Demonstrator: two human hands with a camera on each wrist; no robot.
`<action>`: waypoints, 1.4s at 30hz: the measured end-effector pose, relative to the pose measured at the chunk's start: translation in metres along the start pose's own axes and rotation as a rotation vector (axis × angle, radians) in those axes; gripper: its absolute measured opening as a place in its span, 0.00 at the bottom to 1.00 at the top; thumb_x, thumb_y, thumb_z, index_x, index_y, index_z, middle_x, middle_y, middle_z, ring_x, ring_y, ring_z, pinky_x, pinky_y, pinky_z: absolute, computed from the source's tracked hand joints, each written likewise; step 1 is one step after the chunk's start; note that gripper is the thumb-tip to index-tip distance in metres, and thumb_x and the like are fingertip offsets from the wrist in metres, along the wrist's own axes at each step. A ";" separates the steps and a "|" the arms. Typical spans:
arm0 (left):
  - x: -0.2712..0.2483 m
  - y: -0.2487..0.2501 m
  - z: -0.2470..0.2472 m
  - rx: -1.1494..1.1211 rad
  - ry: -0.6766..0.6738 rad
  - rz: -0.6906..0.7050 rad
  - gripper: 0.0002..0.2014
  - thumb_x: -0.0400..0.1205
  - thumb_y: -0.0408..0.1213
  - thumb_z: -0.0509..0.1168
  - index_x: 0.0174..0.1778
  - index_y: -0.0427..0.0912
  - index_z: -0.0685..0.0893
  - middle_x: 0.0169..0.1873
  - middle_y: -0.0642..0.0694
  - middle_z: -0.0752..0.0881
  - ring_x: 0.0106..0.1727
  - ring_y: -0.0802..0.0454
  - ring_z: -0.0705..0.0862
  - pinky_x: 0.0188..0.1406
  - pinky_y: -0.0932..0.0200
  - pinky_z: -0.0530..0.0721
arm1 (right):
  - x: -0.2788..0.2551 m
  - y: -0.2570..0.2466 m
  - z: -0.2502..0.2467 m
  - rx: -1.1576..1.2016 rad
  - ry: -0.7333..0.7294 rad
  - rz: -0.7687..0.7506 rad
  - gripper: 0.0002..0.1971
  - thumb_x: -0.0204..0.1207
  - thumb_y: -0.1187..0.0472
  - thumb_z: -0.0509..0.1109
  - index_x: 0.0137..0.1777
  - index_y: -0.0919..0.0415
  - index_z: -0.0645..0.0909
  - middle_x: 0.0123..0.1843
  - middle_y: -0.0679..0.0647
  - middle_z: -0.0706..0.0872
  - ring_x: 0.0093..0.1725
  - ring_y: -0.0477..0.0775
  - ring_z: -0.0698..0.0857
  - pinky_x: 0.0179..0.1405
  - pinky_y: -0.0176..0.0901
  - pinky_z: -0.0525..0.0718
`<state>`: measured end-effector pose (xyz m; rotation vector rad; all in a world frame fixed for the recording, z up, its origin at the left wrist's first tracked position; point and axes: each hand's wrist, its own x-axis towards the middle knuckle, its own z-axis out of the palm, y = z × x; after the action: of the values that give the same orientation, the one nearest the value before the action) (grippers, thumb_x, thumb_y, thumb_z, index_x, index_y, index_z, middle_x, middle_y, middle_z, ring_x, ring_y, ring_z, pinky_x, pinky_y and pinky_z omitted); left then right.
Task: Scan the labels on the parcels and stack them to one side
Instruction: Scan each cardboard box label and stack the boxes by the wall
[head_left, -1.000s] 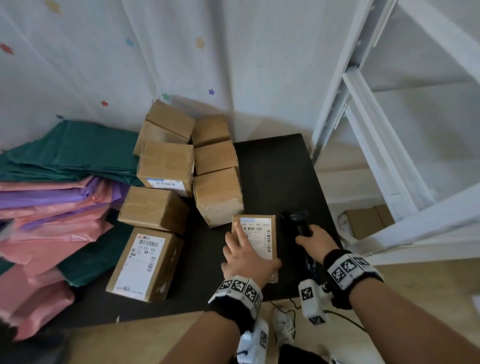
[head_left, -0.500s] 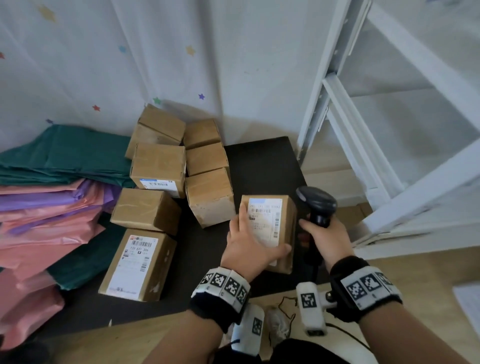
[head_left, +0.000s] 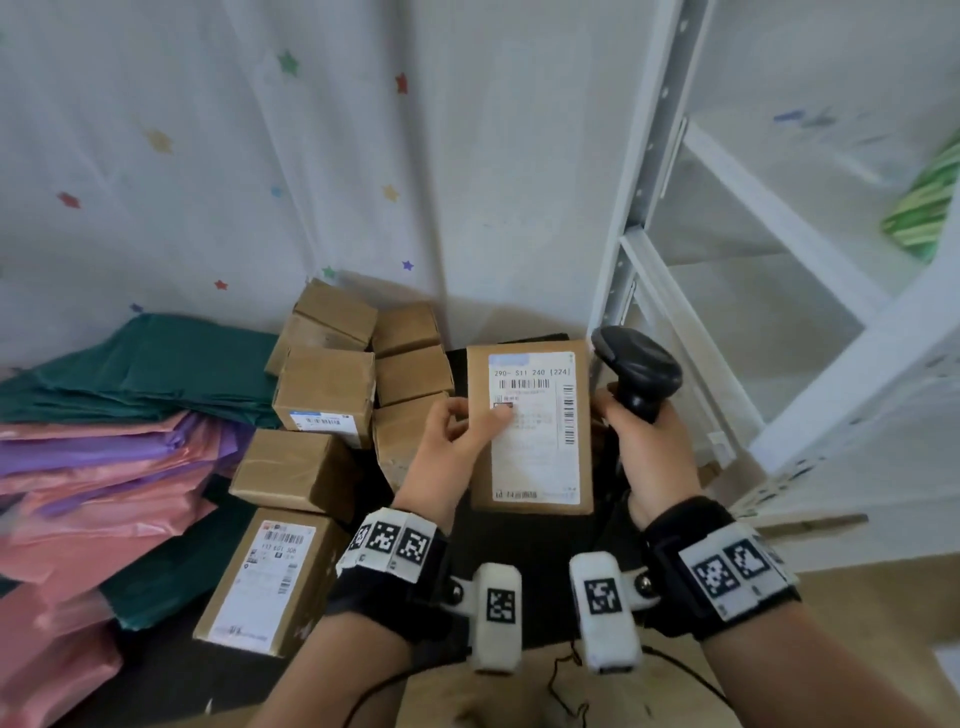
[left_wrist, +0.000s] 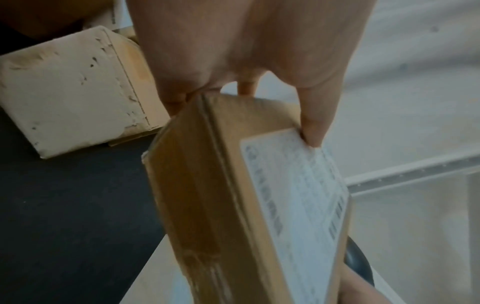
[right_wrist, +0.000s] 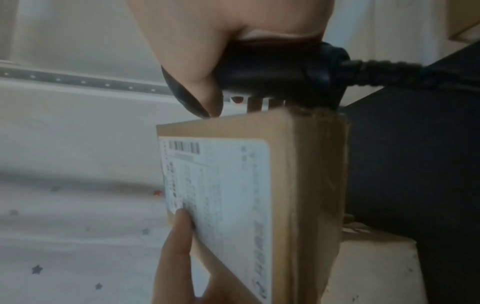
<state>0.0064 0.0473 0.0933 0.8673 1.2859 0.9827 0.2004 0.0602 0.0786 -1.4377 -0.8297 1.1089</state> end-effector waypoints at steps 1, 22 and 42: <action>0.000 0.001 0.000 -0.028 -0.034 -0.010 0.30 0.64 0.56 0.78 0.59 0.55 0.75 0.51 0.49 0.90 0.52 0.48 0.90 0.52 0.44 0.88 | 0.002 -0.002 0.001 -0.009 0.001 -0.017 0.05 0.77 0.52 0.74 0.48 0.51 0.85 0.41 0.47 0.93 0.40 0.46 0.92 0.41 0.47 0.84; 0.058 0.057 -0.055 0.137 0.202 0.174 0.38 0.64 0.49 0.81 0.69 0.46 0.77 0.56 0.53 0.88 0.51 0.57 0.89 0.45 0.61 0.88 | 0.004 -0.037 0.071 -0.089 -0.199 -0.198 0.12 0.73 0.52 0.79 0.51 0.57 0.86 0.27 0.44 0.85 0.28 0.45 0.85 0.30 0.36 0.85; 0.075 0.070 -0.097 0.222 0.164 0.157 0.30 0.71 0.49 0.76 0.67 0.46 0.79 0.56 0.51 0.88 0.54 0.52 0.88 0.59 0.49 0.86 | -0.022 -0.040 0.114 -0.126 -0.159 -0.146 0.11 0.74 0.53 0.78 0.50 0.59 0.85 0.26 0.45 0.84 0.25 0.42 0.83 0.32 0.39 0.87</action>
<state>-0.0952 0.1405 0.1218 1.0893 1.5042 1.0657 0.0890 0.0844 0.1242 -1.3796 -1.1167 1.0849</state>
